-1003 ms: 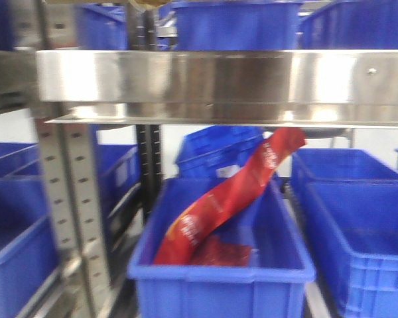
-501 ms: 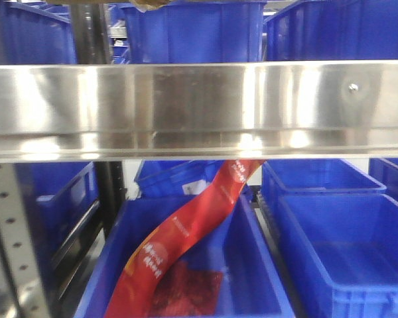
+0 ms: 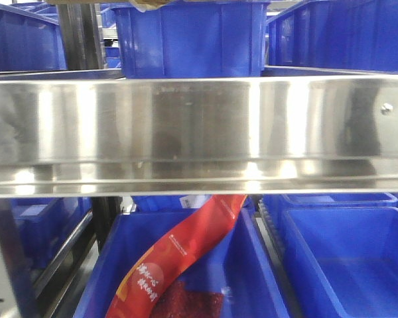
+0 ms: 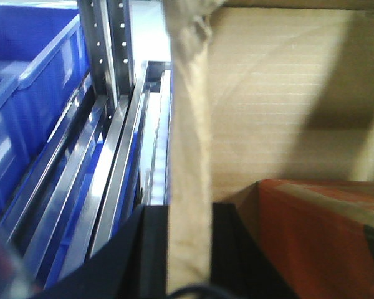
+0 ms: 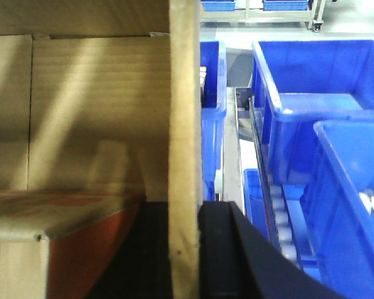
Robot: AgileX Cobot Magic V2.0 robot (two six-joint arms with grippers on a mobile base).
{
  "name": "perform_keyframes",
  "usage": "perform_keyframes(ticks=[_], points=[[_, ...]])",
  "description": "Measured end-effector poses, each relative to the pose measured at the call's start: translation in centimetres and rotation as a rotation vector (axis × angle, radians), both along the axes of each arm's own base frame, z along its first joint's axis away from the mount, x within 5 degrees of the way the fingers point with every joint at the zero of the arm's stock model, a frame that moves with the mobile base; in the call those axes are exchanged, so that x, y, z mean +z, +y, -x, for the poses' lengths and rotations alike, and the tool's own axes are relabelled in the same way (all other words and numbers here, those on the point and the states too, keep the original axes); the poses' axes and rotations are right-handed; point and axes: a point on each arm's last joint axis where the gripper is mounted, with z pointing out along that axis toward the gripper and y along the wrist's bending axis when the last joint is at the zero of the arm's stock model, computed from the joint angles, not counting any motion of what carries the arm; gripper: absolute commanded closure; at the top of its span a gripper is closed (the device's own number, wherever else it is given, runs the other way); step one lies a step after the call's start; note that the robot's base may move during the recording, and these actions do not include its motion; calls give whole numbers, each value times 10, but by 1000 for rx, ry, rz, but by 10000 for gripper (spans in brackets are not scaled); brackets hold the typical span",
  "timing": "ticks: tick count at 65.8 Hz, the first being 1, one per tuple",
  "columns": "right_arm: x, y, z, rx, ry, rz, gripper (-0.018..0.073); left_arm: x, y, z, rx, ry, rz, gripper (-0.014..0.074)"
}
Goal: Stack two boxes on right shelf middle
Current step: 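Lower the stacked boxes onto the middle shelf with both grippers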
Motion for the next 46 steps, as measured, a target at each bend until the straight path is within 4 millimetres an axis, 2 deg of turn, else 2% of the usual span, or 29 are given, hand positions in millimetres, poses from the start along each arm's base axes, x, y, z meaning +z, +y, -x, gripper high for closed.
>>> perform_keyframes(ticks=[46], points=[[0,0,0,0,0,0,712,0,0,0,0,0,0,708]])
